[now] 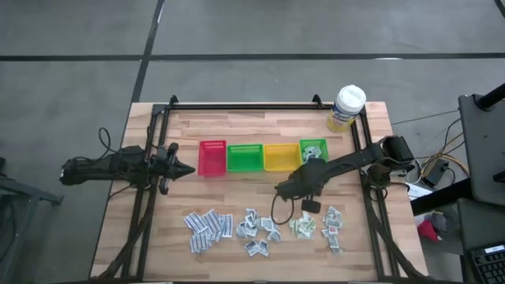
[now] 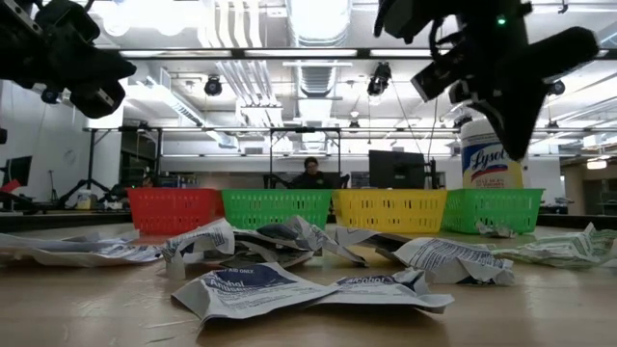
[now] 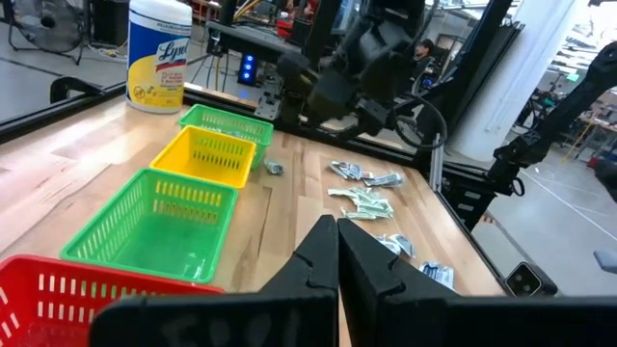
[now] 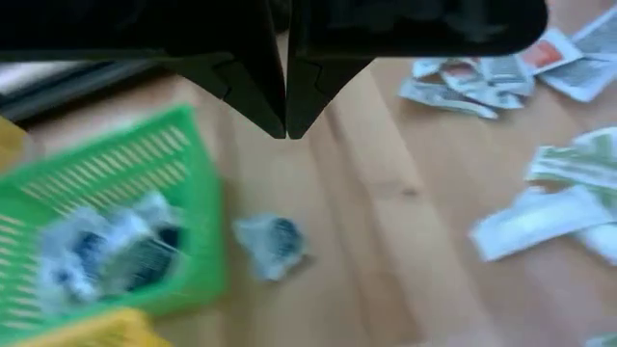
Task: Pick & Place First Aid Supplies
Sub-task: Put the blue alcohol pad into the right green bin
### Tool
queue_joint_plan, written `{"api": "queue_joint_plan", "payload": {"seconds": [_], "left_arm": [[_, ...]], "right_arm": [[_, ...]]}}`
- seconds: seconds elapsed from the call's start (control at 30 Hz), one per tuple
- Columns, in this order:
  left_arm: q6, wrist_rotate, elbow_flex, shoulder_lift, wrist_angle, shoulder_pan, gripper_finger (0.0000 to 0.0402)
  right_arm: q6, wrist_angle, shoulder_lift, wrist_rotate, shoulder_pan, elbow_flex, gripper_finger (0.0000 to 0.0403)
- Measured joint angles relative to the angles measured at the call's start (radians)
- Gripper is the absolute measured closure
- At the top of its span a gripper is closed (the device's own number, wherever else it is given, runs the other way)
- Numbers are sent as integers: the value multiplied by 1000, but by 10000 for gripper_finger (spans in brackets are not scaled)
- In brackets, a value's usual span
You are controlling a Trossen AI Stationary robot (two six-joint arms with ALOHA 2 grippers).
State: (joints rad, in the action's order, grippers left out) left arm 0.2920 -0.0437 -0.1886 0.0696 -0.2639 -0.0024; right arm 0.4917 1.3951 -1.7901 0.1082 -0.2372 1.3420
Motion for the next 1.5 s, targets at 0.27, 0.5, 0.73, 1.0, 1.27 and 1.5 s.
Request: {"api": "queue_joint_plan", "payload": {"seconds": [0.27, 0.5, 0.73, 1.0, 1.27, 1.5], "left_arm": [[-4, 0, 0, 0, -8, 0, 401], [-7, 0, 0, 0, -8, 0, 401], [-8, 0, 0, 0, -7, 0, 401], [-9, 0, 0, 0, -6, 0, 401], [-28, 0, 0, 0, -6, 0, 401], [-28, 0, 0, 0, -6, 0, 401]], "right_arm": [[5, -223, 95, -15, -41, -187, 339], [6, -447, 208, -12, -31, -359, 291], [11, -566, 267, -6, -13, -462, 273], [11, -606, 253, 30, 37, -502, 268], [7, -624, 250, 30, 77, -509, 268], [7, -634, 207, 26, 101, -511, 266]]}}
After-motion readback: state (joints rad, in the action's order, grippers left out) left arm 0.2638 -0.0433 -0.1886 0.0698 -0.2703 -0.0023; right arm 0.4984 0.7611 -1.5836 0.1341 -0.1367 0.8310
